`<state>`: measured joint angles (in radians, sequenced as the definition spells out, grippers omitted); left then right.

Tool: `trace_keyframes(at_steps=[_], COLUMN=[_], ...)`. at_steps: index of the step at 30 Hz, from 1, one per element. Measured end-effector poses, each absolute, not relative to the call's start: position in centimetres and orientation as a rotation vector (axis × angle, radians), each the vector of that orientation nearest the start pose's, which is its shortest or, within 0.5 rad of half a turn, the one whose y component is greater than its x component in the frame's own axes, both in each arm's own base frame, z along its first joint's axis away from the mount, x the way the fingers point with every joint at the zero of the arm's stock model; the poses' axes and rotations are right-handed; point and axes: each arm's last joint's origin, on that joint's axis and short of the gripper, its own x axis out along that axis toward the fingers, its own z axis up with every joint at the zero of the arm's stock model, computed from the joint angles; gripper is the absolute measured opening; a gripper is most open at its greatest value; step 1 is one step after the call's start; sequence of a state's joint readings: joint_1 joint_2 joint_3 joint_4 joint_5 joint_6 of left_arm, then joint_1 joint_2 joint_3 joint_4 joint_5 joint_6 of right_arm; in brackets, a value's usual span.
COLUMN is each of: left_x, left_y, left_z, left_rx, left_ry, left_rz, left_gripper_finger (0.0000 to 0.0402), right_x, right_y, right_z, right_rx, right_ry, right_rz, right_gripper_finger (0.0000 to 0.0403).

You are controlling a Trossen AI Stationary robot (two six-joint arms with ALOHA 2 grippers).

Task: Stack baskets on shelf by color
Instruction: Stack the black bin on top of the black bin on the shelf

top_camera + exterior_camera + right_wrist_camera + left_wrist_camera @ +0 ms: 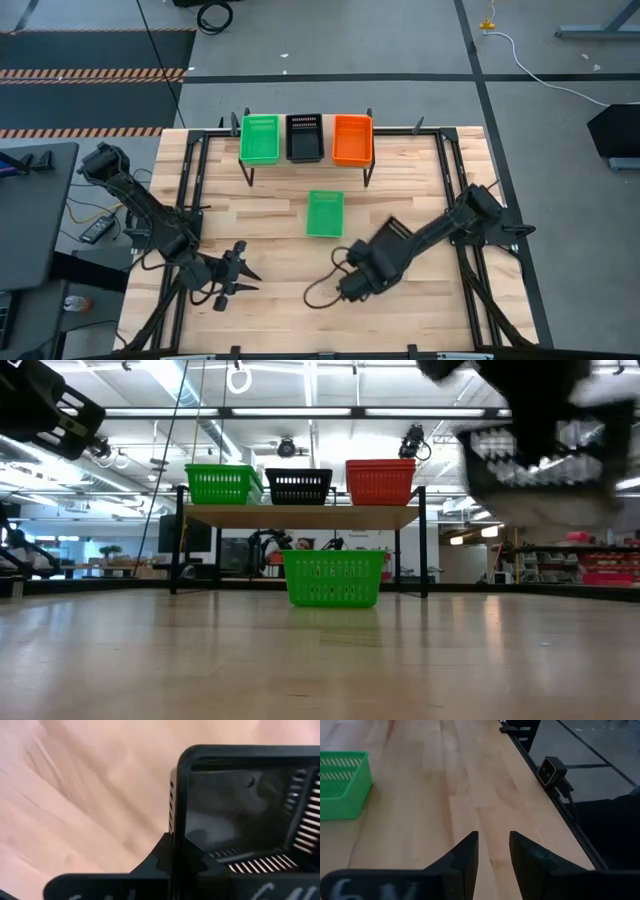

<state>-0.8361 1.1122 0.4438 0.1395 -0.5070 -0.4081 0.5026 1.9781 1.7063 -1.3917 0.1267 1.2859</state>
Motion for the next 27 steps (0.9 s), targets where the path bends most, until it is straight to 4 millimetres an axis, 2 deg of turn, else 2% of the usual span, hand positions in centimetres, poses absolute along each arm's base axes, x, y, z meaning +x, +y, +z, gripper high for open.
trace_keyframes(at_steps=[6, 12, 15, 20, 27], left_x=[15.3, 15.9, 16.1, 16.9, 18.0], left_y=[-14.9, -14.3, -14.1, -13.4, -12.3], left_z=[19.0, 19.1, 19.1, 19.5, 19.9], left_rx=[-0.053, -0.027, -0.035, -0.132, -0.218], left_ry=[0.435, 0.415, 0.416, 0.379, 0.342], left_rz=[-0.192, -0.139, -0.134, -0.079, -0.012], left_gripper_finger=[0.0117, 0.0117, 0.0117, 0.0117, 0.0117], right_x=[33.9, 35.3, 36.0, 37.5, 39.4], right_y=[14.9, 11.4, 9.2, 5.4, 0.0], right_z=[32.2, 37.7, 38.9, 39.4, 40.1], right_rx=[0.250, 0.046, -0.029, -0.179, -0.235], right_ry=[1.230, 1.037, 1.022, 1.019, 0.943], right_rz=[-0.627, -0.533, -0.488, -0.417, -0.319], right_gripper_finger=[0.0006, 0.0006, 0.0006, 0.0006, 0.0006])
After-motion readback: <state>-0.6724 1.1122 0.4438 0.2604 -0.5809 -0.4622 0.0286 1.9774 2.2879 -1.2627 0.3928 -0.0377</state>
